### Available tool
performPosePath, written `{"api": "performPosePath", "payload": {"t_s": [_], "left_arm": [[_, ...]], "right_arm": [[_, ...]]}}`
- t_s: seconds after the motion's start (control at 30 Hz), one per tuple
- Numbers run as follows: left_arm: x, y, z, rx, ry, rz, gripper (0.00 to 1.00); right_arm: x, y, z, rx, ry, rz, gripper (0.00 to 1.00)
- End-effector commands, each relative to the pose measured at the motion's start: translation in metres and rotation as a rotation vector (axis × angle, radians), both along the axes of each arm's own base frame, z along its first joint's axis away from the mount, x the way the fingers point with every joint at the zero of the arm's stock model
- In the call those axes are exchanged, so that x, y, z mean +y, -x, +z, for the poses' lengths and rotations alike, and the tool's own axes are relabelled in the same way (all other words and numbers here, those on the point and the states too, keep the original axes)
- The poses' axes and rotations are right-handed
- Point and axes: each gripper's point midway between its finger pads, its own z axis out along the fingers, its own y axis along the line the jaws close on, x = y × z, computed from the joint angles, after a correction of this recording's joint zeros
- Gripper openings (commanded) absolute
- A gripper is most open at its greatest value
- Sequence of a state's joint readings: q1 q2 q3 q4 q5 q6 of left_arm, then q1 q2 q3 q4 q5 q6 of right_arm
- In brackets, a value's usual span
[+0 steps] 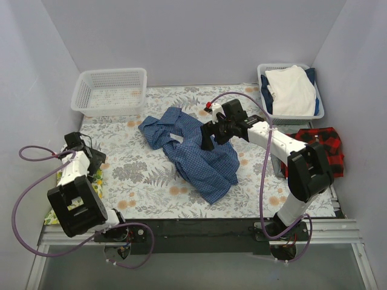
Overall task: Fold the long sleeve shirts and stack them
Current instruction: Flatten the shirt out
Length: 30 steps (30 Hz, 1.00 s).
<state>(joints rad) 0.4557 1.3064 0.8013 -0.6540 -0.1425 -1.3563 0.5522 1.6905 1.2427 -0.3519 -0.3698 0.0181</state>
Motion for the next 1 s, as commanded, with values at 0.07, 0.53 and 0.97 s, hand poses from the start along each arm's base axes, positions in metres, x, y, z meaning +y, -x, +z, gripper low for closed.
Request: {"api": "performPosePath", "payload": {"t_s": [0.07,0.53,0.97], "left_arm": [[0.013,-0.012,-0.018,-0.004,-0.006,0.008,0.73],[-0.031,-0.091,-0.043,-0.076,0.056,-0.196,0.68],[-0.057,-0.195,-0.063,-0.095,0.057,-0.304,0.68]], "right_arm": [[0.007,-0.009,0.019,-0.038,-0.010,0.013,0.94],[0.001,-0.016,0.014,-0.072,0.033,0.008,0.94],[-0.009,-0.014,0.013,-0.088,0.064,-0.027,0.94]]}}
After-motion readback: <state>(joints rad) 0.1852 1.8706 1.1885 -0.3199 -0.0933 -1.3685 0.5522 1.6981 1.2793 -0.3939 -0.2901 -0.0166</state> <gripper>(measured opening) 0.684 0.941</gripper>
